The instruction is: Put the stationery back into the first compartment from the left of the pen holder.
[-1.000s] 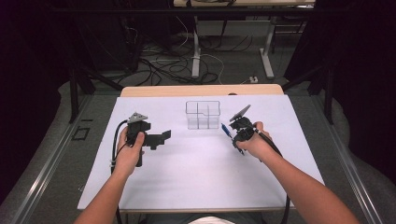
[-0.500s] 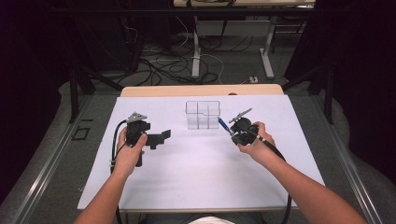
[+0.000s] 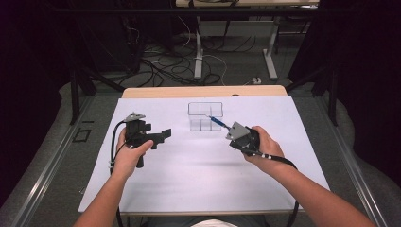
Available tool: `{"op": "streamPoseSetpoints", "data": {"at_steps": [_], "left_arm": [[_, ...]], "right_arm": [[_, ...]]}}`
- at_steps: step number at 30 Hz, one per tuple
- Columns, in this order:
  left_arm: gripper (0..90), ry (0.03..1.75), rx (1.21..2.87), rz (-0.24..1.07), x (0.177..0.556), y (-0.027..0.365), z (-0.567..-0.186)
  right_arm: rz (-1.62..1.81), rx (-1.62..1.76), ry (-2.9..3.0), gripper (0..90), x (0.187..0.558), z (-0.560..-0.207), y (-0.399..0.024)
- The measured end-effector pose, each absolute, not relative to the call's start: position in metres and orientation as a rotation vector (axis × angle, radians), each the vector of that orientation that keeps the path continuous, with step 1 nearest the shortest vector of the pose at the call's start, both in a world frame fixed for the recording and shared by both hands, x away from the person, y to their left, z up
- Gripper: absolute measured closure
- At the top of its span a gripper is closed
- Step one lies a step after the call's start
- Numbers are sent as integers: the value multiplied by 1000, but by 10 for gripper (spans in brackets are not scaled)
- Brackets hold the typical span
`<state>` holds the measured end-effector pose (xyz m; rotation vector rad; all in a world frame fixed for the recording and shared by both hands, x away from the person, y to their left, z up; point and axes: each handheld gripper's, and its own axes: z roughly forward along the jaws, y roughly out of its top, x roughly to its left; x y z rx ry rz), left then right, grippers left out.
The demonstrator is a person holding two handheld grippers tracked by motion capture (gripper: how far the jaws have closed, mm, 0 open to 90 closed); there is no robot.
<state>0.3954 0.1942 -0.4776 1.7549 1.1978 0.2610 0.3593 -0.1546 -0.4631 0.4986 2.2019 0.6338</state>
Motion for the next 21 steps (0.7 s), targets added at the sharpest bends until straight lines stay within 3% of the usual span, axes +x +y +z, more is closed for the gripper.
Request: {"op": "streamPoseSetpoints", "data": {"at_steps": [12,21], "left_arm": [[22,1205,1743,230,397,196,-473],[90,1159,1809,284,394,190,-469]], "right_arm": [[347,-118,1960,799,340,-471,-140],[88,-491,1835,799,330,-478,-132]]}}
